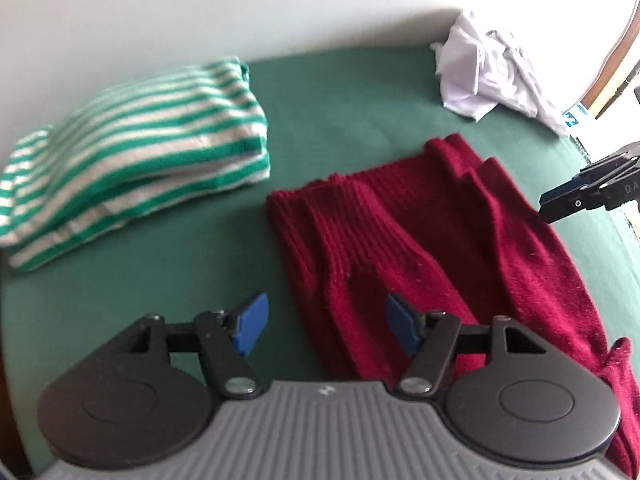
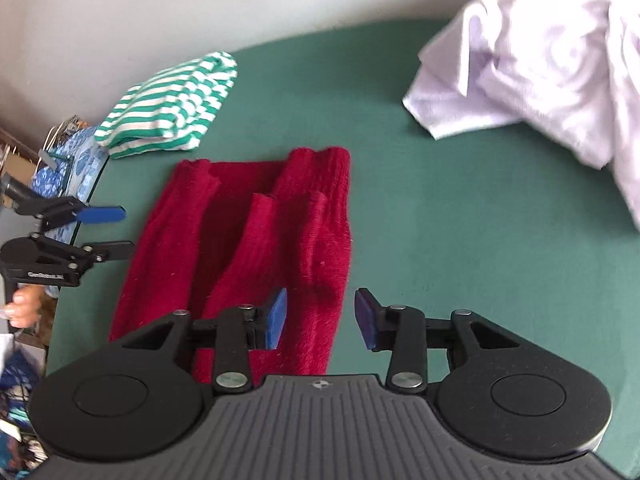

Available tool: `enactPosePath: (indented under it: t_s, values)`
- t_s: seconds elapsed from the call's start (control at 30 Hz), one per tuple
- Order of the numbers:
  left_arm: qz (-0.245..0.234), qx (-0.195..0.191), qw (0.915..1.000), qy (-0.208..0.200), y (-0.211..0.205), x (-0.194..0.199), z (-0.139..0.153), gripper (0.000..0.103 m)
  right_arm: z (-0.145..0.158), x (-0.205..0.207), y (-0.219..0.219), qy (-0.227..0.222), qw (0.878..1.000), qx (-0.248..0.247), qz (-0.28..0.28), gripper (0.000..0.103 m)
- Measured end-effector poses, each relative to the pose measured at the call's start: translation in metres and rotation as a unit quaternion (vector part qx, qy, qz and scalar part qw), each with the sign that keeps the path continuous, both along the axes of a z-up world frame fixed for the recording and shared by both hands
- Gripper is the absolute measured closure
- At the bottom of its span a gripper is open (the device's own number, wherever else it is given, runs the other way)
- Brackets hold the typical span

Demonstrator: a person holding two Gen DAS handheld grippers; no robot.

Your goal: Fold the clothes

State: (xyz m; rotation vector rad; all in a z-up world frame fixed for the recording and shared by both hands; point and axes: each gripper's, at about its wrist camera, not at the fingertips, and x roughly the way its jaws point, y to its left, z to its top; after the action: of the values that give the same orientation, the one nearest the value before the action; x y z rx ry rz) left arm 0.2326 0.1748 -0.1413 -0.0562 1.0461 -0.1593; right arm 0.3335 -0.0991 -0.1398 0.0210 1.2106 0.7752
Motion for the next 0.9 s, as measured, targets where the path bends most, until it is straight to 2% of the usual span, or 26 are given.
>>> enactPosePath:
  t_s: [0.23, 0.3, 0.37, 0.5, 0.57, 0.63, 0.73, 0.8, 0.9]
  values:
    - [-0.001, -0.035, 0.9994, -0.005, 0.004, 0.026, -0.017, 0.028, -0.023, 0.026, 0.005, 0.034, 0.998, 0.044, 0.006, 0.063]
    - [-0.004, -0.049, 0.9987, -0.011, 0.005, 0.032, -0.019, 0.013, -0.025, 0.034, 0.007, 0.036, 0.997, 0.062, 0.012, 0.064]
    - [-0.007, -0.060, 0.9980, -0.019, 0.006, 0.037, -0.022, 0.004, -0.028, 0.041, 0.008, 0.037, 0.996, 0.079, 0.019, 0.065]
    - [-0.021, -0.052, 0.9977, -0.038, 0.001, 0.044, -0.024, 0.002, -0.032, 0.055, 0.012, 0.038, 0.993, 0.106, 0.043, 0.066]
    - [-0.028, -0.047, 0.9974, -0.047, -0.002, 0.047, -0.026, 0.003, -0.033, 0.060, 0.015, 0.034, 0.991, 0.114, 0.053, 0.070]
    - [-0.028, -0.058, 0.9965, -0.053, 0.000, 0.049, -0.025, 0.003, -0.036, 0.066, 0.017, 0.033, 0.990, 0.123, 0.055, 0.075]
    - [-0.025, -0.074, 0.9950, -0.062, 0.004, 0.047, -0.024, 0.010, -0.039, 0.073, 0.016, 0.041, 0.989, 0.134, 0.056, 0.078]
    - [-0.022, -0.080, 0.9940, -0.070, 0.004, 0.043, -0.024, 0.034, -0.041, 0.076, 0.016, 0.046, 0.988, 0.137, 0.056, 0.085]
    - [-0.008, -0.092, 0.9922, -0.084, 0.005, 0.037, -0.024, 0.045, -0.042, 0.076, 0.014, 0.049, 0.988, 0.133, 0.056, 0.090]
